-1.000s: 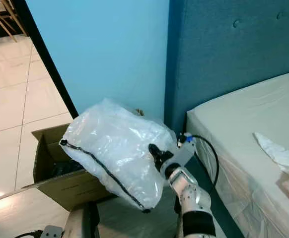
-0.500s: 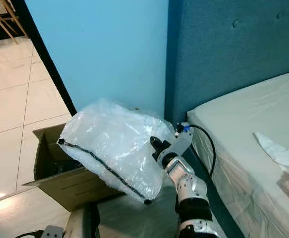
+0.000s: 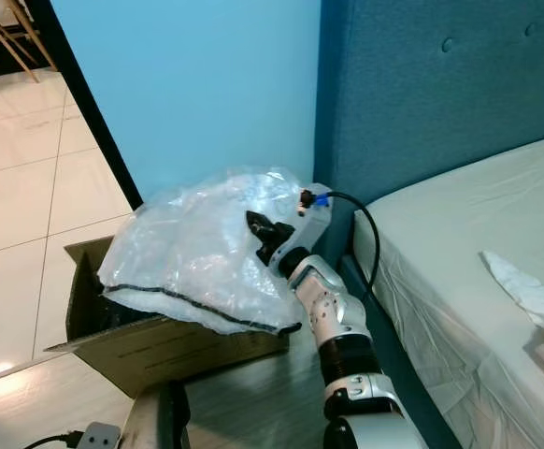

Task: Clean up the room

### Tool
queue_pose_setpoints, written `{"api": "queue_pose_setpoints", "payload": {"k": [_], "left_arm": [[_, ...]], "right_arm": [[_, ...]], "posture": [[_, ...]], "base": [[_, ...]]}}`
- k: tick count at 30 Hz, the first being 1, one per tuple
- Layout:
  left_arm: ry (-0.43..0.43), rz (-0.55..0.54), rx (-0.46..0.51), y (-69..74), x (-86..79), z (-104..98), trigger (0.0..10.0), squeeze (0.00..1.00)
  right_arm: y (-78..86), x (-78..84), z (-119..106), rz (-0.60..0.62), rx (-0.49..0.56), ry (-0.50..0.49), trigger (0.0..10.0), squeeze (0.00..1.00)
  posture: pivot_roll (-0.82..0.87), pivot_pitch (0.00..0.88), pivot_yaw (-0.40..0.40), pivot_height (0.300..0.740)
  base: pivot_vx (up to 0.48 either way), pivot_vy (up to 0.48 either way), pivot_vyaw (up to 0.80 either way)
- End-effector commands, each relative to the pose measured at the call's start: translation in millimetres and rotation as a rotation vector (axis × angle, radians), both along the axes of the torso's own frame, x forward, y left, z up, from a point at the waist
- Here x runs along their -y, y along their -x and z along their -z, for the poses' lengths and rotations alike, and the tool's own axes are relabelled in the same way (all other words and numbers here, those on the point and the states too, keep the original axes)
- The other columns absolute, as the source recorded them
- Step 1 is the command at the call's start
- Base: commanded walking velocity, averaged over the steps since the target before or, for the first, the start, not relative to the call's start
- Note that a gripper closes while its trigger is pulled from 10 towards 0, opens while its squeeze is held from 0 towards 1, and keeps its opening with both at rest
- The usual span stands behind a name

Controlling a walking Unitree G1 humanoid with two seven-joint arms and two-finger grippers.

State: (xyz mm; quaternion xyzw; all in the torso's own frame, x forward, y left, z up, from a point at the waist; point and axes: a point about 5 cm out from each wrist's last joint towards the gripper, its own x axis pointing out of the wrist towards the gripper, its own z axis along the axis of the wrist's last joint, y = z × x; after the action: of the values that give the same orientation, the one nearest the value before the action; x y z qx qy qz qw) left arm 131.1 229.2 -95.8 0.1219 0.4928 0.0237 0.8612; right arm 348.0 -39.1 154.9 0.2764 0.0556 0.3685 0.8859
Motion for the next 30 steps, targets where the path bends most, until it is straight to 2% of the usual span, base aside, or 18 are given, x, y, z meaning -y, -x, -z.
{"api": "queue_pose_setpoints", "payload": {"k": [1,3,4,5,6,8,10,11,15,16,17,21,22,23,25,27,29,30], "left_arm": [[0.050,0.059,0.088,-19.9,16.0,-5.7,10.0,0.00],[0.049,0.062,0.088,-18.8,15.9,-5.4,10.0,0.00],[0.049,0.062,0.088,-18.8,15.9,-5.4,10.0,0.00],[0.049,0.063,0.087,-18.3,15.9,-5.3,10.0,0.00],[0.049,0.063,0.087,-18.3,15.9,-5.3,10.0,0.00],[0.048,0.068,0.084,-16.1,15.6,-4.6,10.0,0.00],[0.048,0.068,0.084,-16.1,15.6,-4.6,10.0,0.00],[0.046,0.072,0.078,-13.2,14.9,-3.8,10.0,0.00],[0.044,0.075,0.075,-11.1,14.1,-3.3,10.0,0.00],[0.042,0.077,0.072,-8.9,12.9,-2.9,10.0,0.00],[0.039,0.077,0.069,-7.1,11.6,-2.6,10.0,0.00],[0.038,0.078,0.068,-6.1,10.9,-2.5,10.0,0.00],[0.036,0.077,0.067,-5.1,10.0,-2.3,10.0,0.00],[0.035,0.077,0.064,-4.2,9.3,-2.2,10.0,0.00],[0.034,0.077,0.063,-3.7,8.9,-2.0,10.0,0.00],[0.034,0.080,0.063,-4.3,9.4,-2.1,10.0,0.00],[0.034,0.081,0.064,-5.0,9.7,-2.3,10.0,0.00],[0.035,0.085,0.066,-6.7,10.6,-2.6,10.0,0.00]], "right_arm": [[26.0,-79.1,-21.1,-0.213,0.035,-0.094,0.0,0.00],[41.2,-101.5,1.4,-0.312,0.071,0.144,0.0,0.00],[41.2,-101.5,1.4,-0.312,0.071,0.144,0.0,0.00],[45.1,-105.9,12.8,-0.331,0.080,0.233,0.0,0.00],[45.1,-105.9,12.8,-0.331,0.080,0.233,0.0,0.00],[51.2,-107.6,37.5,-0.343,0.049,0.362,0.0,0.00],[51.2,-107.6,37.5,-0.343,0.049,0.362,0.0,0.00],[53.2,-102.6,57.3,-0.315,0.002,0.455,0.0,0.00],[52.0,-97.2,65.9,-0.279,-0.032,0.489,0.0,0.00],[47.4,-88.3,72.5,-0.217,-0.064,0.526,9.3,0.00],[42.0,-79.3,76.4,-0.158,-0.085,0.558,10.0,0.00],[38.5,-73.8,78.1,-0.124,-0.091,0.579,10.0,0.00],[31.7,-65.1,78.5,-0.059,-0.103,0.609,10.0,0.00],[23.0,-54.0,76.6,0.016,-0.125,0.606,10.0,0.00],[17.3,-46.7,75.2,0.066,-0.139,0.601,10.0,0.00],[4.2,-30.4,68.1,0.180,-0.161,0.550,10.0,0.00],[0.8,-26.6,65.3,0.209,-0.163,0.529,10.0,0.00],[-4.9,-22.6,57.3,0.236,-0.151,0.464,10.0,0.70]], "posture": [[0.01,0.126,0.010,0.468],[0.01,0.133,0.010,0.468],[0.01,0.133,0.010,0.468],[0.01,0.133,0.010,0.468],[0.01,0.133,0.010,0.468],[0.02,0.147,0.008,0.468],[0.02,0.147,0.008,0.468],[0.03,0.156,0.005,0.468],[0.04,0.163,0.003,0.468],[0.04,0.169,0.001,0.468],[0.05,0.170,0.001,0.468],[0.05,0.170,0.001,0.468],[0.05,0.168,0.002,0.468],[0.05,0.164,0.004,0.468],[0.05,0.164,0.004,0.468],[0.04,0.160,0.011,0.468],[0.04,0.160,0.011,0.468],[0.04,0.159,0.014,0.468]], "base": [[0.000,0.000,0.00],[0.000,0.000,0.00],[0.000,0.000,0.00],[0.000,0.000,0.00],[0.000,0.000,0.00],[0.000,0.000,0.00],[0.000,0.000,0.00],[0.000,0.000,0.00],[0.000,0.000,0.00],[0.000,0.000,0.00],[0.000,0.000,0.00],[0.000,0.000,0.00],[0.000,0.000,0.00],[0.000,0.000,0.00],[0.000,0.000,0.00],[0.000,0.000,0.00],[0.000,0.000,0.00],[0.000,0.000,0.00]]}}
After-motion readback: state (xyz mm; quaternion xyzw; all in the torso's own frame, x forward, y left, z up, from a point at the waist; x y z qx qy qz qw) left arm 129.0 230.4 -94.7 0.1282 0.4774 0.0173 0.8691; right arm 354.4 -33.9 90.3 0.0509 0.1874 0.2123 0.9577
